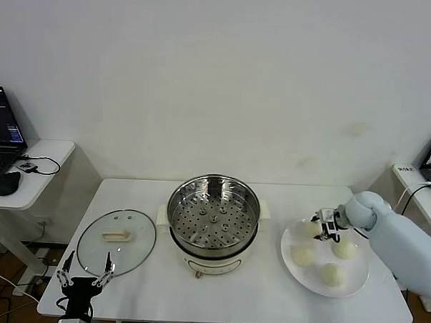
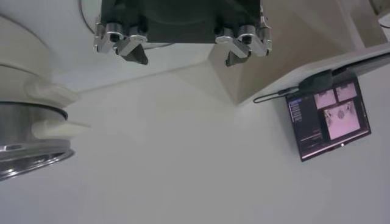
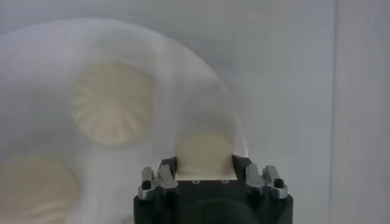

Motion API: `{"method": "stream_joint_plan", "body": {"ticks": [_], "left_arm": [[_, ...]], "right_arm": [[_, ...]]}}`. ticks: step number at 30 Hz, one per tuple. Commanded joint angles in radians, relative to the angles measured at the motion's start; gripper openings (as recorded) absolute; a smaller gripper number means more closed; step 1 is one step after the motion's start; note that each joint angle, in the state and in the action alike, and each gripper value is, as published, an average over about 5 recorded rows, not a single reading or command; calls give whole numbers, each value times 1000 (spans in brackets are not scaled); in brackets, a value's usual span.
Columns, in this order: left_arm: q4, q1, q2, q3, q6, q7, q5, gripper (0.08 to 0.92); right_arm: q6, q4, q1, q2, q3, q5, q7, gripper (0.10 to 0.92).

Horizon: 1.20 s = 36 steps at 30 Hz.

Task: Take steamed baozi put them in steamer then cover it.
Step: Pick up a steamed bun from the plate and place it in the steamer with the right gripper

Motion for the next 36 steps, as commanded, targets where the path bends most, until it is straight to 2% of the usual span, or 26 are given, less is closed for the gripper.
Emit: {"method": "stream_joint_plan", "body": {"ticks": [1, 5, 10, 21, 28, 36], "left_arm": [[10, -8, 4, 4, -1, 1, -6, 823], [3, -11, 8, 7, -1, 2, -9, 823], [-6, -6, 14, 7, -2, 2, -12, 823], [-12, 0, 18, -9, -5, 6, -37, 823], [-6, 0, 21, -19, -8, 8, -49, 823], [-9, -1, 19, -30, -7, 10, -51, 823]], "right_arm": [[-16, 158, 191, -146, -160, 183, -2, 585], [-18, 218, 372, -174, -271, 292, -11, 585], [-29, 250, 561, -135, -392, 411, -11, 585], [22, 185, 834, 168, -629, 560, 47, 585], [108, 93, 839, 387, -714, 557, 58, 585], [228, -36, 759, 547, -756, 427, 48, 585]]}}
